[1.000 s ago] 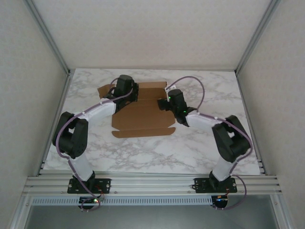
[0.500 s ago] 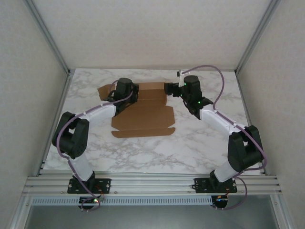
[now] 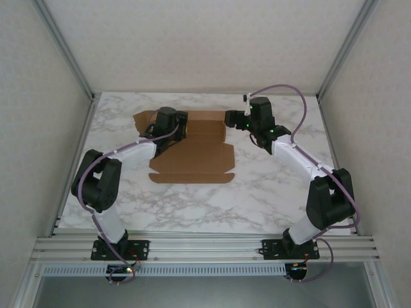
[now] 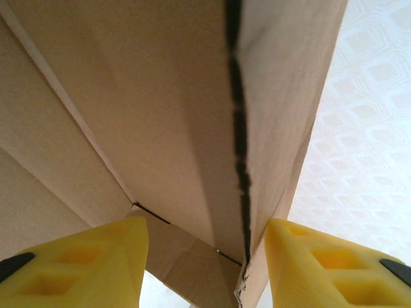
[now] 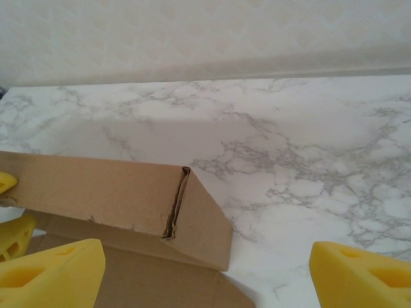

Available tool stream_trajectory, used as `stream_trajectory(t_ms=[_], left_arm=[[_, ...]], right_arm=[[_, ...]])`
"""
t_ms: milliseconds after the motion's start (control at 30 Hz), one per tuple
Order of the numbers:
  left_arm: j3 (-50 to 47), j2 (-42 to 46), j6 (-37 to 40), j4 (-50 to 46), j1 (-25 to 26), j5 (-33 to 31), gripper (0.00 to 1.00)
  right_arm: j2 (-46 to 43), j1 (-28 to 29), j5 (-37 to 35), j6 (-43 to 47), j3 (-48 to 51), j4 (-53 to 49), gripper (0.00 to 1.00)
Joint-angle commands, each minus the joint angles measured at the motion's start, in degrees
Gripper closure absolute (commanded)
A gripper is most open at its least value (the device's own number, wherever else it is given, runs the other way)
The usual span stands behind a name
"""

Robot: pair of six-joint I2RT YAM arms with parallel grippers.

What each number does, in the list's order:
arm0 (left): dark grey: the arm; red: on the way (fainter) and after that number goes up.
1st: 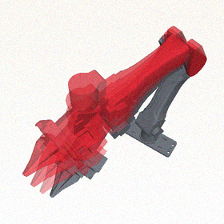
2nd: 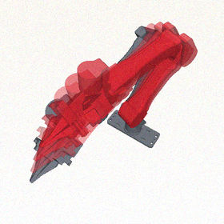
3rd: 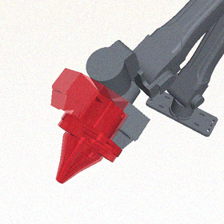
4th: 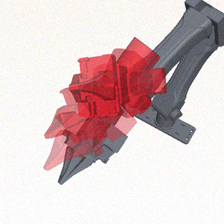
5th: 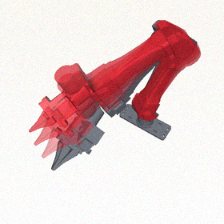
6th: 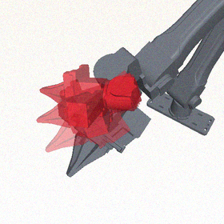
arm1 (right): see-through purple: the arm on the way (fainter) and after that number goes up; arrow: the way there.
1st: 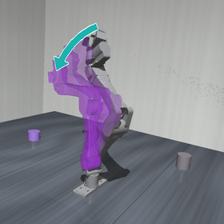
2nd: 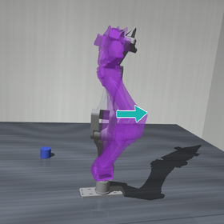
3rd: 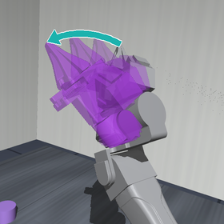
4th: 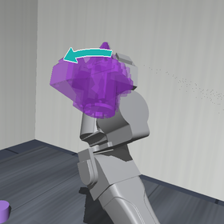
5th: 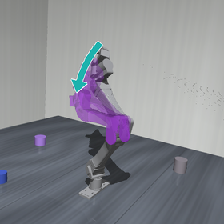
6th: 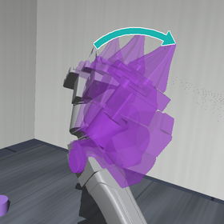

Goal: Fold the paper box

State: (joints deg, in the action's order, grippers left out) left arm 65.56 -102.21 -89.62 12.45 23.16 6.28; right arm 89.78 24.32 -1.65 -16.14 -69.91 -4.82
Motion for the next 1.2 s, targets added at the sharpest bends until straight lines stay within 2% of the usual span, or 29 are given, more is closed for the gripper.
stream_trajectory(t_ms=[0, 300, 433, 600, 700, 767, 933, 1100, 1167], left_arm=[[-2.5, 2.9, 2.3, -1.8, -0.3, 1.8, 0.47], [-13.6, 13.2, 4.7, 0.2, -1.5, 1.7, 0.34], [-13.6, 16.4, 10.7, -2.8, -2.3, 0.6, 0.3], [-11.9, 15.3, 14.3, -1.2, -3.1, 3.6, 0.27], [-8.7, 13.6, 16.7, -2.7, -3.5, 6.6, 0.27], [-8.0, 14.3, 19.0, -3.6, -3.5, 6.7, 0.28], [-11.9, 24.3, 27.6, -5.1, -3.6, 2.5, 0.3], [-15.5, 34.0, 34.1, -6.3, -3.4, 2.6, 0.3], [-15.7, 37.1, 35.5, -7.8, -3.5, 1.2, 0.31]], right_arm=[[-2.8, -0.5, 0.4, -2.0, -3.1, -3.9, 0.17], [-4.0, -0.5, 1.5, -8.8, -1.6, -4.8, 0.15], [-2.6, -0.5, 5.0, -11.6, -1.8, -4.8, 0.16], [-1.2, 0.2, 8.1, -9.9, 0.5, -3.1, 0.16], [-1.4, 1.3, 5.7, -4.3, 2.8, -2.2, 0.17], [-1.9, 2.0, 3.6, -0.7, 5.5, -0.7, 0.22], [-2.5, 6.2, 0.4, 8.0, 13.2, 7.8, 0.26], [3.8, 9.2, -9.7, 11.4, 10.3, 8.1, 0.25], [7.4, 9.9, -14.4, 11.3, 7.6, 8.2, 0.28]])
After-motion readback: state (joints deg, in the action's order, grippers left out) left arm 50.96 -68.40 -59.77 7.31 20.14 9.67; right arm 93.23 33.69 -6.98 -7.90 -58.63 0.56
